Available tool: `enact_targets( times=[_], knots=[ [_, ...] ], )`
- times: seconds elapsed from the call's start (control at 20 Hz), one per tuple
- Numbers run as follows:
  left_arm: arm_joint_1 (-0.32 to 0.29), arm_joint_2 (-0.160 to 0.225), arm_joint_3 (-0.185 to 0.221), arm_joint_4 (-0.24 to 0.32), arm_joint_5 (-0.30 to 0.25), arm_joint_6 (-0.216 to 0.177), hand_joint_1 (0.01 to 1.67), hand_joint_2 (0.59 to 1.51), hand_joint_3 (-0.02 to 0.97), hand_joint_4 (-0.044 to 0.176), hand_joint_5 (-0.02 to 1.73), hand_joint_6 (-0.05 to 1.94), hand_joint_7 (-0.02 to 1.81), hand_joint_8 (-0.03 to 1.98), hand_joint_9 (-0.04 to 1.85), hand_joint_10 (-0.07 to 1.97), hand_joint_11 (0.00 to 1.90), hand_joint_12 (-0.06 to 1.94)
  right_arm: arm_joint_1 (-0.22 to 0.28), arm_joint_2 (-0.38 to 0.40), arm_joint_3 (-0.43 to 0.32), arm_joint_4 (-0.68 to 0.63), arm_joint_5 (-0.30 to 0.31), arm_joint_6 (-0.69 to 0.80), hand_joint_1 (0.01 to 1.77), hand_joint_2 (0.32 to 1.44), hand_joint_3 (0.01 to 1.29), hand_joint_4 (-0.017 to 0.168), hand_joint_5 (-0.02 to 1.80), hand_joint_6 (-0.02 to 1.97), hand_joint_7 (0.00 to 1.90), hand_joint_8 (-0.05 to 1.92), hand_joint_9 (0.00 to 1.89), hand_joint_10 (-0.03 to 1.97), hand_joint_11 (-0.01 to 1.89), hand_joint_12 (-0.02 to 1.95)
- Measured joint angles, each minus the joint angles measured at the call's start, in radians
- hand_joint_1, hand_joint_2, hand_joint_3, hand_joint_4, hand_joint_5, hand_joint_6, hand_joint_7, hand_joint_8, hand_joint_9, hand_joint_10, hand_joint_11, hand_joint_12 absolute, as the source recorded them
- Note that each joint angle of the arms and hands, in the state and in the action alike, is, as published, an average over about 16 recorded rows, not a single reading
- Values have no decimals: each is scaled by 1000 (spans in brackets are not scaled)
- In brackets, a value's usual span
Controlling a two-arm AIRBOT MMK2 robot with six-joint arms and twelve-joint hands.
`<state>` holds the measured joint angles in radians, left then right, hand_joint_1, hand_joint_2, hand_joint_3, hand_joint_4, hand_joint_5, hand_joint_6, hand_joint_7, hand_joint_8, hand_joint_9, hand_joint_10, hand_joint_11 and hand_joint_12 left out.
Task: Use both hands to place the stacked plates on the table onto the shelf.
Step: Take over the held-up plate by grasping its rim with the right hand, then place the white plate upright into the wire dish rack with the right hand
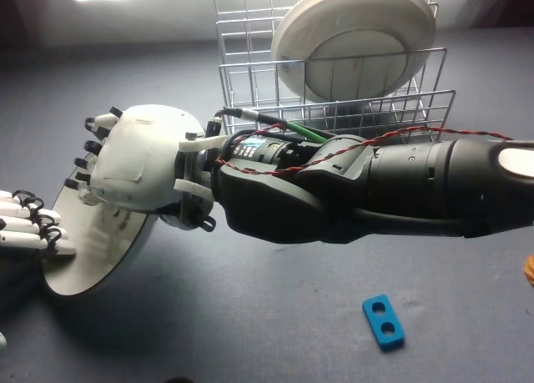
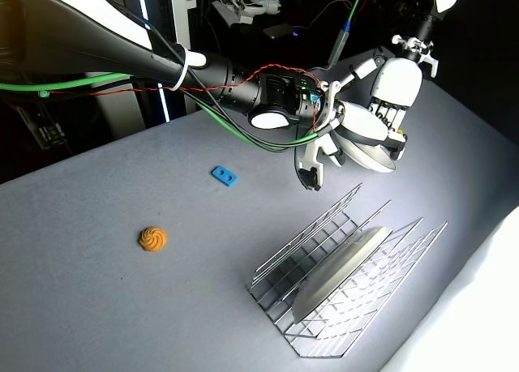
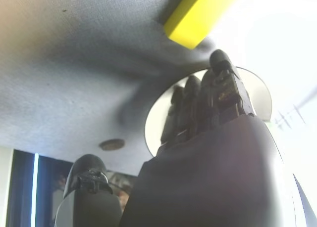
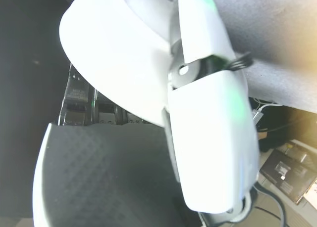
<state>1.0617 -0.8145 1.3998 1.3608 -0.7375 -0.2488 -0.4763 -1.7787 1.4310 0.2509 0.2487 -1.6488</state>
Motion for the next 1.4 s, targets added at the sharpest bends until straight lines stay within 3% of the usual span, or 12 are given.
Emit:
enact_targets(
  times=[0.4, 0.85, 1.4],
  knots=[
    [0, 0, 0, 0, 1, -5, 21, 1018, 20, -5, 52, -8, 72, -12, 42, -25, 17, 254, 0, 2, -10, 3, 34, 13, 1319, 1055, 14, -2, 747, 349, 757, 367, 768, 416, 513, 1057],
    [-51, 7, -8, 11, -3, -7, 21, 1019, 21, -3, 74, -10, 104, -8, 82, 0, 17, 268, 0, 50, -90, 11, 66, 15, 1304, 1023, 15, -9, 821, 790, 864, 825, 876, 976, 762, 1071],
    [-220, 42, -22, 38, -13, -11, 20, 1011, 20, 1, 102, 5, 143, 1, 99, 18, 16, 268, 21, 198, -272, 35, 60, 14, 1318, 1022, 14, -3, 866, 961, 964, 885, 982, 1023, 859, 1017]
  ],
)
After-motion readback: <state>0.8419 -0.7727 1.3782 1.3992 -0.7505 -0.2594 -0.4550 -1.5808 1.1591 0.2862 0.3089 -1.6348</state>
